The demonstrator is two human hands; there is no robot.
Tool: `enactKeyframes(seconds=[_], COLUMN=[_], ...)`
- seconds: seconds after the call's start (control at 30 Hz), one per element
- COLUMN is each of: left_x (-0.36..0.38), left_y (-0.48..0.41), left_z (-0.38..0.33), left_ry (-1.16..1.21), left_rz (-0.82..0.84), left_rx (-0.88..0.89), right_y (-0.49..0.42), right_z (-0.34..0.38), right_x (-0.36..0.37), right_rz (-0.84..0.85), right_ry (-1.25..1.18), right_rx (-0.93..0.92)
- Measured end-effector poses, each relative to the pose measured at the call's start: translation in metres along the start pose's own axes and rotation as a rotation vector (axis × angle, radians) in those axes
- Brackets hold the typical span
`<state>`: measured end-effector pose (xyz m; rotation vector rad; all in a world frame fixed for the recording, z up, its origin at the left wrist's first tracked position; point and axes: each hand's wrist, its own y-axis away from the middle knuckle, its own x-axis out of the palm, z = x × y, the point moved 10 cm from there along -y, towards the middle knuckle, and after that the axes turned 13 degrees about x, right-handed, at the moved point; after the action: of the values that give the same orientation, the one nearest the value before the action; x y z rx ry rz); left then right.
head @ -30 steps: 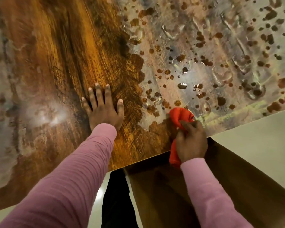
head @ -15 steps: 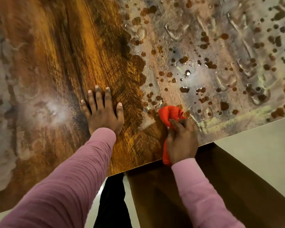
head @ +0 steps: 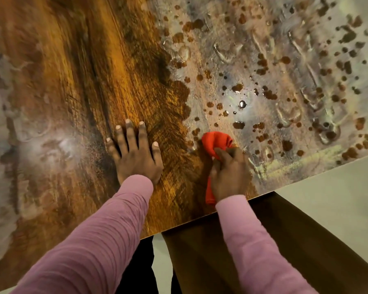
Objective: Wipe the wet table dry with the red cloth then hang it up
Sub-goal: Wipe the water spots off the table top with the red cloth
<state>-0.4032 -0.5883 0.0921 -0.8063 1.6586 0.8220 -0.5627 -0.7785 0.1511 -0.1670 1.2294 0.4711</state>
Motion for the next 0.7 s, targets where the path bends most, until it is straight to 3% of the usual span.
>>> enactKeyframes(seconds=[0.1, 0.23, 0.3, 0.57, 0.63, 0.7], left_x=[0.0, -0.003, -0.004, -0.001, -0.002, -0.004], left_y=[0.0, -0.001, 0.0, -0.001, -0.001, -0.001], left_z=[0.0, -0.003, -0.003, -0.003, -0.003, -0.005], left_ry=[0.005, 0.004, 0.003, -0.01, -0.014, -0.019], left_rz=[0.006, 0.012, 0.011, 0.042, 0.037, 0.024], left_rx=[-0.003, -0.001, 0.008, 0.012, 0.011, 0.011], right_y=[0.01, 0.077, 0.074, -0.04, -0.024, 0.003], right_z=[0.01, 0.067, 0.071, 0.033, 0.05, 0.079], right_x=[0.004, 0.029, 0.029, 0.007, 0.011, 0.024], right_rz=[-0.01, 0.15, 0.169, -0.05, -0.039, 0.037], right_ry=[-0.021, -0.024, -0.009, -0.031, -0.038, -0.054], right_rx=[0.087, -0.286, -0.387, 0.125, 0.094, -0.136])
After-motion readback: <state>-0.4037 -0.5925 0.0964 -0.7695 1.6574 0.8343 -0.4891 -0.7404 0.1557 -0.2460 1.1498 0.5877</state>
